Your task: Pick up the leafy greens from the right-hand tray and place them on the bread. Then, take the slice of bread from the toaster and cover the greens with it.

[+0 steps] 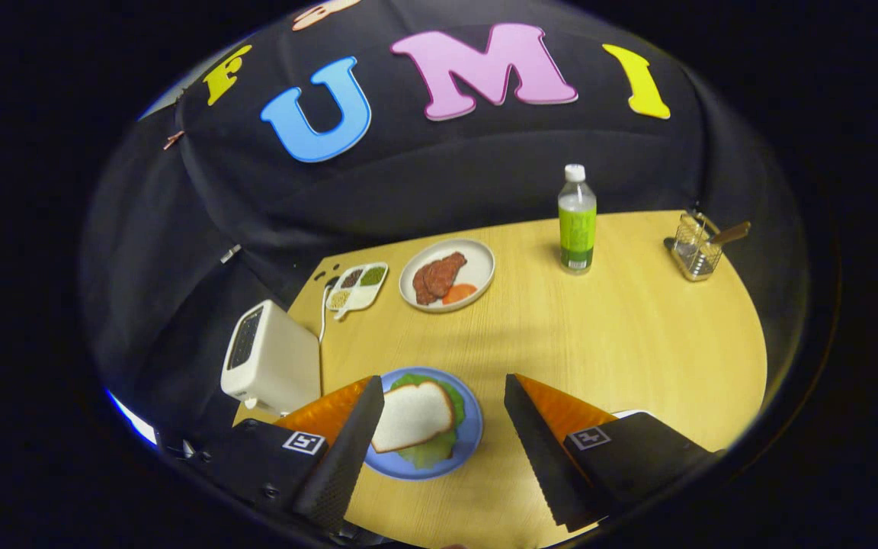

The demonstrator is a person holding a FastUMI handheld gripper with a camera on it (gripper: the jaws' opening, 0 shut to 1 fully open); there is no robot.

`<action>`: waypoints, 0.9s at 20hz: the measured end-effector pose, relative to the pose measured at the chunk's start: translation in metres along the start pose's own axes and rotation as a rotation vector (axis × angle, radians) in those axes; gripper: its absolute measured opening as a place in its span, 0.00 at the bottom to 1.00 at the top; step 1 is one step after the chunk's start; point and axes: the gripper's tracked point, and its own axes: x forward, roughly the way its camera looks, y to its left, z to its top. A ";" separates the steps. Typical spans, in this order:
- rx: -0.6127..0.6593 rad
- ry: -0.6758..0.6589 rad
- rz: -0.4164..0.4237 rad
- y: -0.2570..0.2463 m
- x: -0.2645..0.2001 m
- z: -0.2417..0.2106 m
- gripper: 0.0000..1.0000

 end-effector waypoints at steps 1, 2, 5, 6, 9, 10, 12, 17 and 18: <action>0.002 -0.047 -0.003 -0.001 -0.013 0.017 0.99; 0.007 -0.092 -0.004 -0.001 -0.024 0.032 0.99; -0.012 -0.285 -0.033 -0.009 -0.066 0.083 0.99; -0.053 -0.350 -0.059 -0.016 -0.080 0.096 0.99; -0.180 -0.488 -0.123 -0.025 -0.128 0.122 0.99; -0.207 -0.514 -0.142 -0.027 -0.140 0.126 0.99; -0.226 -0.547 -0.166 -0.029 -0.159 0.128 0.99; -0.179 -0.587 -0.201 -0.039 -0.180 0.129 0.99; -0.173 -0.587 -0.206 -0.041 -0.181 0.128 0.99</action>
